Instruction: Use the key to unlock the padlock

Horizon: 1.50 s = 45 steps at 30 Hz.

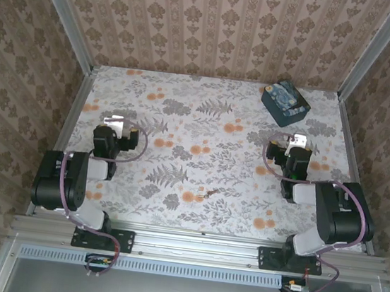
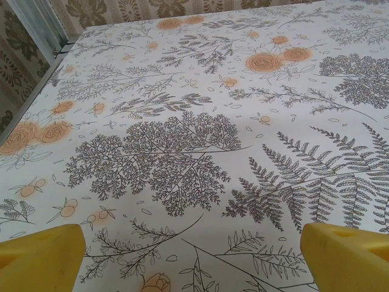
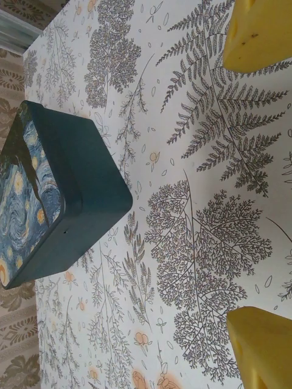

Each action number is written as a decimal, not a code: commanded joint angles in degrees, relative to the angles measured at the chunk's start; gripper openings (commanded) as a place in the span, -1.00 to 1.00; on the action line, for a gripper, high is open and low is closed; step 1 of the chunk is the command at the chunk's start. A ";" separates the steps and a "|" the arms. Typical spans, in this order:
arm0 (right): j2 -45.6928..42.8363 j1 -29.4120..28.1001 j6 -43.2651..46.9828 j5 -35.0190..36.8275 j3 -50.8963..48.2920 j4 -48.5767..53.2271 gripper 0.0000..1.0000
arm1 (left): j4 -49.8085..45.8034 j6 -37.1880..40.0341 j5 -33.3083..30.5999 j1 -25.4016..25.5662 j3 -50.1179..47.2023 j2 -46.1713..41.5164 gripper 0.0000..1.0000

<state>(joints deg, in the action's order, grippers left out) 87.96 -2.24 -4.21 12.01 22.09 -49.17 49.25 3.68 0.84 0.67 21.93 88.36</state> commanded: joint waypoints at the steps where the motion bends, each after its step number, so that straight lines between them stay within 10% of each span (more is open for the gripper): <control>1: -0.42 0.21 0.52 -0.60 0.65 -0.84 1.00 | 0.36 0.07 -0.22 0.22 1.19 0.01 1.00; 24: -0.50 0.30 0.51 -0.68 0.42 -1.02 1.00 | -0.41 -2.74 1.15 -2.11 1.21 -1.10 0.95; 31: -5.02 0.69 -0.55 1.05 2.50 5.81 1.00 | -29.01 -8.41 -13.91 -0.65 14.11 -9.68 1.00; 38: -5.34 6.90 -12.65 -4.34 29.34 48.62 1.00 | -72.61 -26.22 -18.66 1.18 40.08 -2.87 0.99; 45: 13.31 14.66 -17.68 -17.45 50.25 57.54 1.00 | -79.90 -34.58 -12.83 16.19 41.93 -2.79 1.00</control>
<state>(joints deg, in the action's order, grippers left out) 94.65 12.62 -18.74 0.71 67.40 -3.81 -20.69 -25.39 -14.15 12.88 63.53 85.03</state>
